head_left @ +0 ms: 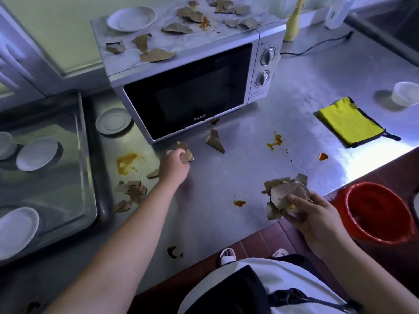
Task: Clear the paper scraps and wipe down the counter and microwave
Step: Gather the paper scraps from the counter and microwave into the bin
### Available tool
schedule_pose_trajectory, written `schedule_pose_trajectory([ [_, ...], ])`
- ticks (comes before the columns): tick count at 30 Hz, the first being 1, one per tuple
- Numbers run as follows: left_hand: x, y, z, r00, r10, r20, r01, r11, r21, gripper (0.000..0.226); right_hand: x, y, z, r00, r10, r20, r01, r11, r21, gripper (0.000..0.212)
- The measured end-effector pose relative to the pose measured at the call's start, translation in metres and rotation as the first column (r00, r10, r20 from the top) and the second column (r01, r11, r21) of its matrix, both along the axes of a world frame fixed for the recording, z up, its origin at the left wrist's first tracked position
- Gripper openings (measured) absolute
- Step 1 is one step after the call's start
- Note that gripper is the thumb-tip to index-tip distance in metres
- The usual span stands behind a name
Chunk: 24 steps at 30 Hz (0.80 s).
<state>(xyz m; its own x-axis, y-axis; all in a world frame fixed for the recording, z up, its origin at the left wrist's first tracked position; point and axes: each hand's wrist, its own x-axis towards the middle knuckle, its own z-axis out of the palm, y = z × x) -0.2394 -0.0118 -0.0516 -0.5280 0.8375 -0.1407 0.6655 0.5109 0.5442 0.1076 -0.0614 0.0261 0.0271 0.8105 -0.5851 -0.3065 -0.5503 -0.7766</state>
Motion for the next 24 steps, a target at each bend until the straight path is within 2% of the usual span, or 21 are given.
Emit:
schedule_pose_trajectory([
  [4, -0.017, 0.026, -0.007, 0.998, -0.031, -0.047, 0.027, 0.996, -0.088, 0.046, 0.020, 0.010, 0.003, 0.995, -0.102, -0.020, 0.102, 0.994, -0.027, 0.015],
  [7, -0.014, 0.027, -0.015, 1.000, -0.012, -0.025, 0.011, 0.998, -0.054, 0.022, 0.037, 0.010, 0.001, 0.989, -0.149, -0.018, 0.149, 0.988, -0.031, 0.016],
  [10, -0.005, 0.023, -0.019, 1.000, 0.001, 0.008, -0.001, 1.000, 0.015, 0.013, 0.047, 0.003, -0.007, 0.985, -0.170, 0.038, 0.172, 0.983, -0.057, 0.016],
  [13, 0.007, 0.024, -0.016, 0.983, 0.024, 0.184, -0.038, 0.997, 0.072, 0.012, 0.048, -0.001, -0.013, 0.980, -0.185, 0.066, 0.191, 0.976, -0.103, 0.016],
  [15, 0.016, 0.029, -0.010, 0.921, -0.017, 0.388, 0.003, 0.999, 0.036, 0.010, 0.048, 0.001, -0.013, 0.980, -0.190, 0.065, 0.197, 0.974, -0.116, 0.019],
  [16, 0.019, 0.033, -0.007, 0.895, -0.054, 0.443, 0.059, 0.998, 0.002, 0.013, 0.047, 0.002, -0.011, 0.980, -0.187, 0.068, 0.194, 0.974, -0.118, 0.020],
  [19, 0.025, 0.050, 0.001, 0.870, -0.124, 0.478, 0.177, 0.982, -0.068, 0.007, 0.047, 0.005, -0.008, 0.979, -0.186, 0.078, 0.195, 0.974, -0.115, 0.023],
  [21, 0.029, 0.068, 0.004, 0.858, -0.093, 0.506, 0.125, 0.992, -0.030, 0.006, 0.047, 0.006, -0.008, 0.977, -0.191, 0.090, 0.201, 0.972, -0.123, 0.019],
  [24, 0.033, 0.094, 0.001, 0.891, -0.091, 0.444, 0.092, 0.996, 0.018, 0.007, 0.047, 0.005, -0.006, 0.977, -0.180, 0.117, 0.195, 0.972, -0.131, 0.016],
])
